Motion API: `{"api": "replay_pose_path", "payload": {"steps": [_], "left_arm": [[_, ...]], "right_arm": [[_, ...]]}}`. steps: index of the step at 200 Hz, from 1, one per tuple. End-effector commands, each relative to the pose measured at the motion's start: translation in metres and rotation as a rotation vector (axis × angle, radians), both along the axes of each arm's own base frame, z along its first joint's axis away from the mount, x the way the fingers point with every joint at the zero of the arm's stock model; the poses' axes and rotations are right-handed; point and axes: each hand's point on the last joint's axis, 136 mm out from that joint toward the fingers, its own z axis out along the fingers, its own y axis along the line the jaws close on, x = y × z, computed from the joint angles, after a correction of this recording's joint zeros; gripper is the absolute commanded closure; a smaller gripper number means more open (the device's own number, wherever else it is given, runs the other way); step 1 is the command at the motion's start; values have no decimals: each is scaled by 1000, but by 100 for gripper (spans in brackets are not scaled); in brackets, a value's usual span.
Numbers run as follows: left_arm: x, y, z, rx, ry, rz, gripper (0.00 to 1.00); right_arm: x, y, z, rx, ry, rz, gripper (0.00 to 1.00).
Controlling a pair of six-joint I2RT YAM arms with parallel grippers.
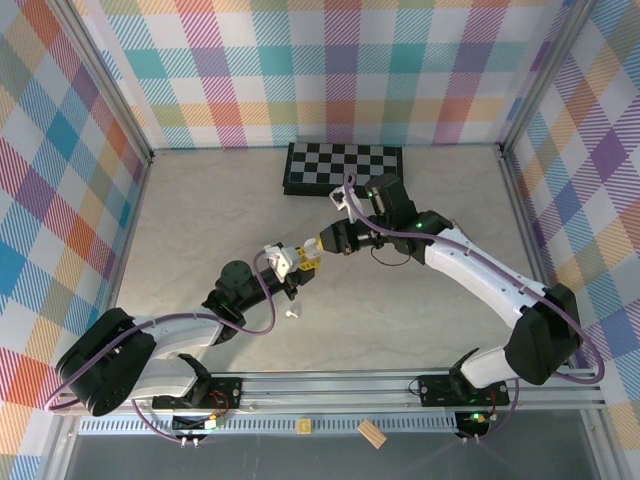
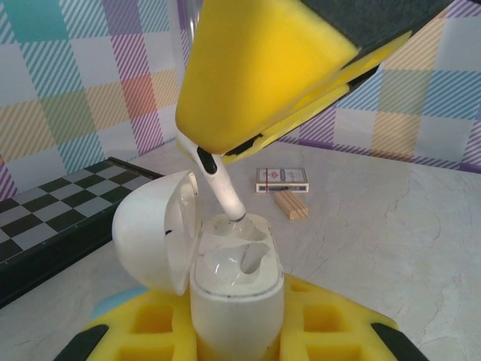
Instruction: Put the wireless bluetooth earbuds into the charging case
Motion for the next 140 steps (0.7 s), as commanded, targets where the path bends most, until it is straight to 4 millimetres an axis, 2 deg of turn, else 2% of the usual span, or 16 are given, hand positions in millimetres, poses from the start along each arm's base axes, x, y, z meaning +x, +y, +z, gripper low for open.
{"api": "replay_pose_path", "payload": {"steps": [1,68,140], "left_arm": [[1,0,28,-67,-49,10,90],[10,4,36,-122,-45,60,91],[5,3,44,-141,-55,36,92]], "right_arm": [[0,2,1,28,9,14,79],[0,3,-4,31,29,11,79],[7,2,-14,-8,38,-16,79]]}}
